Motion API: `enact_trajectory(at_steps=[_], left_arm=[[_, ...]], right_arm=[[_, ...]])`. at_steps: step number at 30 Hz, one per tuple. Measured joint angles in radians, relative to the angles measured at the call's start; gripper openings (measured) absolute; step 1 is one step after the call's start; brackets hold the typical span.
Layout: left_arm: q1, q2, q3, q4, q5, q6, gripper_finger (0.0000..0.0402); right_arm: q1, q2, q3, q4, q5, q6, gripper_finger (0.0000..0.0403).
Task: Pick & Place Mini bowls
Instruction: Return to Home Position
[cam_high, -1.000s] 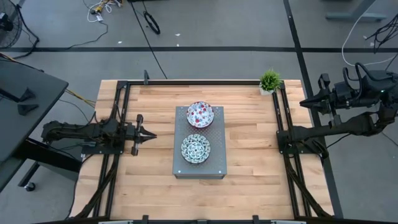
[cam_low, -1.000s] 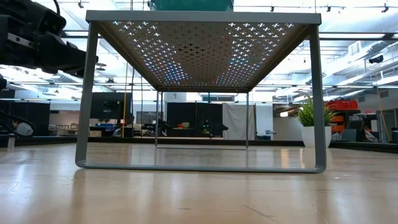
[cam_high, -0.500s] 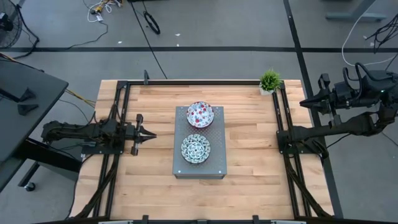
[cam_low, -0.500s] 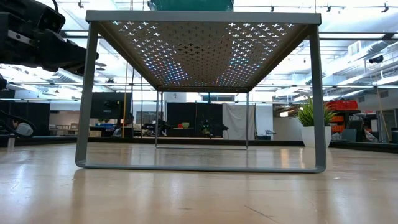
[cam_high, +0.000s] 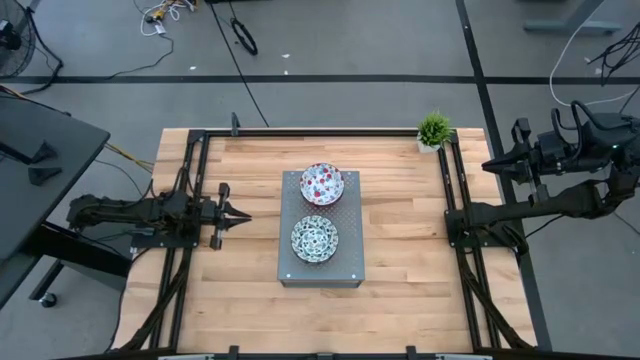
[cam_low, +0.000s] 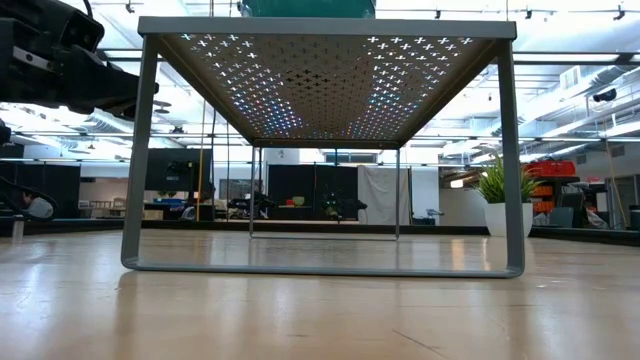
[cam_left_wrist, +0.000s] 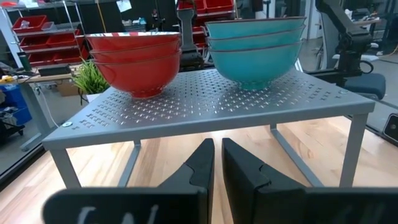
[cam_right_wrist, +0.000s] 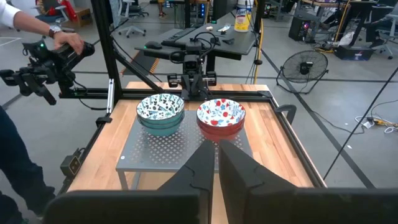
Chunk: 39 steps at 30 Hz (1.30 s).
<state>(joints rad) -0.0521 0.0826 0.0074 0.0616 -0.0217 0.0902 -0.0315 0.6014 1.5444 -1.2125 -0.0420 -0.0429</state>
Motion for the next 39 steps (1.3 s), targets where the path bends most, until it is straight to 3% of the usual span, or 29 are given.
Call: enact_trajectory(at_steps=[13, 39], left_arm=[[0.015, -0.083, 0.0, 0.002, 0.0, 0.0, 0.0037], [0.016, -0.07, 0.0, 0.001, 0.0, 0.0, 0.0037]], right_arm=[[0.0, 0.0, 0.0, 0.0, 0.0, 0.0, 0.0029], [0.0, 0.0, 0.0, 0.0, 0.0, 0.0, 0.0029]])
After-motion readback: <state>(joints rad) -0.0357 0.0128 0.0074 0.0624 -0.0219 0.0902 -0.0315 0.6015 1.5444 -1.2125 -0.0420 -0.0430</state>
